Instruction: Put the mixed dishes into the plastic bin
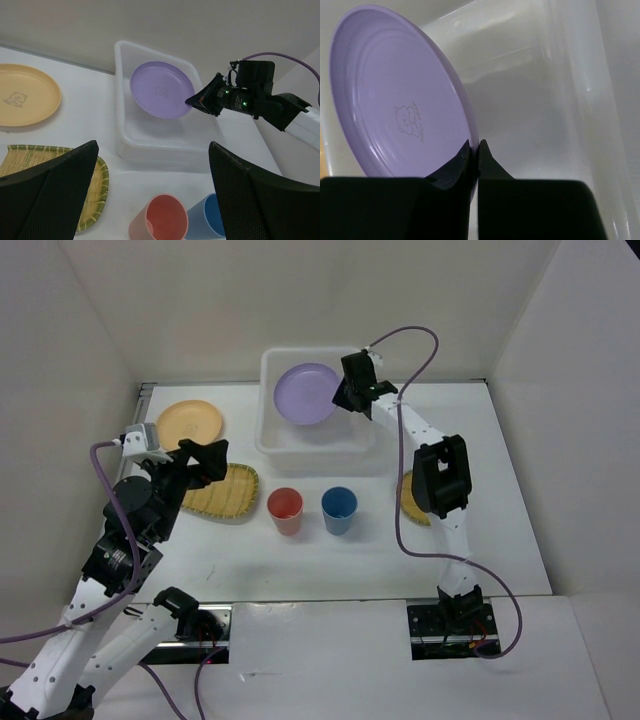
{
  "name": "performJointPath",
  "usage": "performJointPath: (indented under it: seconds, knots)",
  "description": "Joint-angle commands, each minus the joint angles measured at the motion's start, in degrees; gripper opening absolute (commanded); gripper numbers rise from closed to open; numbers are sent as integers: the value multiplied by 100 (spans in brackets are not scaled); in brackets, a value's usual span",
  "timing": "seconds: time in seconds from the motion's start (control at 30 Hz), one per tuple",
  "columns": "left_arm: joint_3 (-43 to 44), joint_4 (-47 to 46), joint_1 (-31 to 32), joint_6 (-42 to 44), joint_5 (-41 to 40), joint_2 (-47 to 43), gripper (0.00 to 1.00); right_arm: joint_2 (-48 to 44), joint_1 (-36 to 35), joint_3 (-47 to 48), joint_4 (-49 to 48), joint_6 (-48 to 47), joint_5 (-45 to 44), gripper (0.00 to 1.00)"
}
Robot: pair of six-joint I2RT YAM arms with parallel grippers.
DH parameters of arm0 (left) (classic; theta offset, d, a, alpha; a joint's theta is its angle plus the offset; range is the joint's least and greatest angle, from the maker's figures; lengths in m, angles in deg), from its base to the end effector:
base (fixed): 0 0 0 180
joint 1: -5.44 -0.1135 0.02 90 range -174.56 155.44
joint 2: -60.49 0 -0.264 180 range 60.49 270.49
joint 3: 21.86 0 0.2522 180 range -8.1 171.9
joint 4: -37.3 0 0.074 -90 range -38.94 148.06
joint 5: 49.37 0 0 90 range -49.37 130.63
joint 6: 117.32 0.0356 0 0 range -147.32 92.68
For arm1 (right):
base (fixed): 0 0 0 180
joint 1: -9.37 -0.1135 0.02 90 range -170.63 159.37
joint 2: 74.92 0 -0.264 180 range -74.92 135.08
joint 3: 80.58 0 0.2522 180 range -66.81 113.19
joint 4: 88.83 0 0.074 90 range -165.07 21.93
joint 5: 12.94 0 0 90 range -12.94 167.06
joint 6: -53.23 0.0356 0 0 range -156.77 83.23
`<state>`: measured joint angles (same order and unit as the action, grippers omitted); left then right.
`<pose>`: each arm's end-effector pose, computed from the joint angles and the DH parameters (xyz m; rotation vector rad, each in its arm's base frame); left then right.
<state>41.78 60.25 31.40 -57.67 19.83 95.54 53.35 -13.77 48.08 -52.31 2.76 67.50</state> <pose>0.1243 -0.0465 0.3963 -0.3541 1.4588 -0.5281 0.4840 0.2004 0.2582 0.4103 2.1864 0.4285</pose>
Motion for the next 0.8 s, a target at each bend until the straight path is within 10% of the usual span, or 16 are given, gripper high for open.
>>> performJointPath:
  seconds: [0.0, 0.27, 0.77]
  knots:
    - [197, 12, -38, 11, -65, -7, 97, 241, -42, 621, 166, -32, -379, 0]
    - [249, 117, -38, 11, -65, -7, 97, 972, -95, 1377, 816, -138, -432, 5]
    - [389, 171, -38, -50, -644, 466, 98, 823, -95, 1554, 984, -244, -372, 51]
